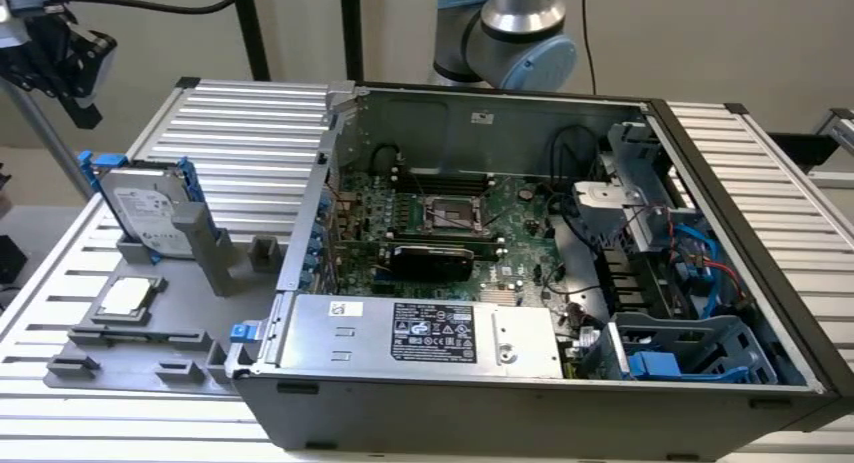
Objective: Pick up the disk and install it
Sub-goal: 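Pick up the disk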
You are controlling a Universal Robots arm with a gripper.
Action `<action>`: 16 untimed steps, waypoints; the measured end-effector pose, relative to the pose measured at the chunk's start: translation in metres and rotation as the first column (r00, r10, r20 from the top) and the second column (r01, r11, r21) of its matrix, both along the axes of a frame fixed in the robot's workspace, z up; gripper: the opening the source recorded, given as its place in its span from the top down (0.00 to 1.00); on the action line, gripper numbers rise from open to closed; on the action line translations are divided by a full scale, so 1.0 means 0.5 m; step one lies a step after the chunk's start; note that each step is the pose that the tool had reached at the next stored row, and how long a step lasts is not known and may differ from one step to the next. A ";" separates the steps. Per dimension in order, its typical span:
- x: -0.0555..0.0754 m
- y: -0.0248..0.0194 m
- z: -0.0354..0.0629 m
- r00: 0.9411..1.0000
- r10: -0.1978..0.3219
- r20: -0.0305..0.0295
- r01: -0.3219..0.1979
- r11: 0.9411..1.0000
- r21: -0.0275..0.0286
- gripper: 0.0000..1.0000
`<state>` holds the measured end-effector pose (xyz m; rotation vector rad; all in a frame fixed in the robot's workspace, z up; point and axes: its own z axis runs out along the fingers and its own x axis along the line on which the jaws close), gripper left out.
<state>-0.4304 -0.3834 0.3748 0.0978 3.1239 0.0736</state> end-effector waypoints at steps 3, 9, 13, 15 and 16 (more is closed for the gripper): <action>0.011 -0.0001 0.000 1.000 0.011 -0.002 -0.011 1.000 0.000 1.00; 0.018 -0.0001 -0.004 0.996 0.093 -0.002 -0.093 0.996 0.000 1.00; 0.018 -0.0001 -0.006 0.986 0.166 -0.002 -0.166 0.986 0.000 1.00; 0.018 -0.0001 -0.007 0.980 0.201 -0.002 -0.201 0.980 0.000 1.00; 0.018 -0.0001 -0.008 0.976 0.219 -0.002 -0.219 0.976 0.000 1.00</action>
